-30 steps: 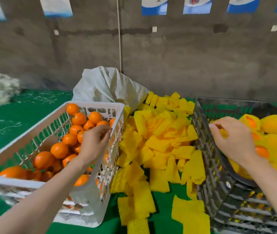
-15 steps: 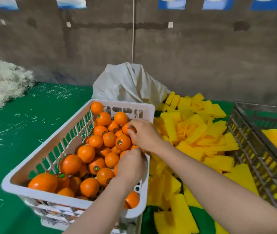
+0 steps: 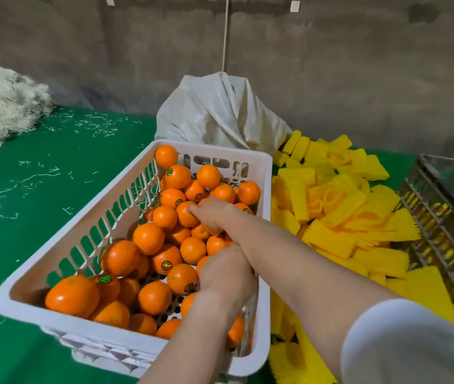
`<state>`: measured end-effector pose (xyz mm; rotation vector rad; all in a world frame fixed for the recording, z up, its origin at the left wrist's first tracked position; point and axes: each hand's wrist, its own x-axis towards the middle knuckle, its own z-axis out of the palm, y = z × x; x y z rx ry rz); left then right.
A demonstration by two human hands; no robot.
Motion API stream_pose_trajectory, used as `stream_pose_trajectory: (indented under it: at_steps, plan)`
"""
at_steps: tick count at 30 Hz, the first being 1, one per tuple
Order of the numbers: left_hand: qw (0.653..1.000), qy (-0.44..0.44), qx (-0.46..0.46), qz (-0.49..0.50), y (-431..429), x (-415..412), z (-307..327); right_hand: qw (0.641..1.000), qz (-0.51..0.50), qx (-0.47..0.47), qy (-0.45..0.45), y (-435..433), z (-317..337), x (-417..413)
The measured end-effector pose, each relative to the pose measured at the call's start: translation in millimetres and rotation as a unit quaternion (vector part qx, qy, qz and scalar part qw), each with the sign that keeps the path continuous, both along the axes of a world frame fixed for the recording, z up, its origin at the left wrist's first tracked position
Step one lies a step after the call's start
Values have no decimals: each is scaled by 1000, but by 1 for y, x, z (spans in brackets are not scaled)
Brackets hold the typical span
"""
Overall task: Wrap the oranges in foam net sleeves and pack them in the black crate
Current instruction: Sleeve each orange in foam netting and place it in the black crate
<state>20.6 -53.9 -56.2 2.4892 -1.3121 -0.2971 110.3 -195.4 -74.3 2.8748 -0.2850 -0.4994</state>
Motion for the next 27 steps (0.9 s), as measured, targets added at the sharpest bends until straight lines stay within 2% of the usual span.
stream_pose_trajectory:
  at_steps: [4,6,8,9,11,13,15,17,19,21,23,27]
  plan:
    - [1000,11,-17,19,0,1,1,998,-16,7,-56,4,4,-4]
    - [998,22,-40,33,-1,1,3,989,-16,37,-144,11,15,-9]
    - [996,29,-72,47,-1,2,6,951,-41,116,-282,21,29,-15]
    - [994,36,-91,54,0,2,7,915,-63,174,-358,26,36,-21]
    - [986,66,-138,71,-1,2,9,808,-108,294,-499,35,51,-41]
    - [969,99,-202,98,-2,3,11,705,-138,399,-569,38,63,-70]
    - [948,126,-273,105,-3,3,13,619,-160,511,-575,39,71,-101]
    - [921,158,-350,64,0,1,19,533,-200,598,-564,39,73,-130]
    - [900,200,-387,-12,2,-6,25,476,-268,642,-539,41,72,-156]
    - [896,213,-382,-82,1,-15,30,447,-320,670,-499,45,70,-177]
    - [903,192,-362,-125,-4,-26,36,441,-348,674,-480,46,68,-195]
    - [914,121,-358,-145,-23,-47,50,487,-382,623,-479,31,72,-221]
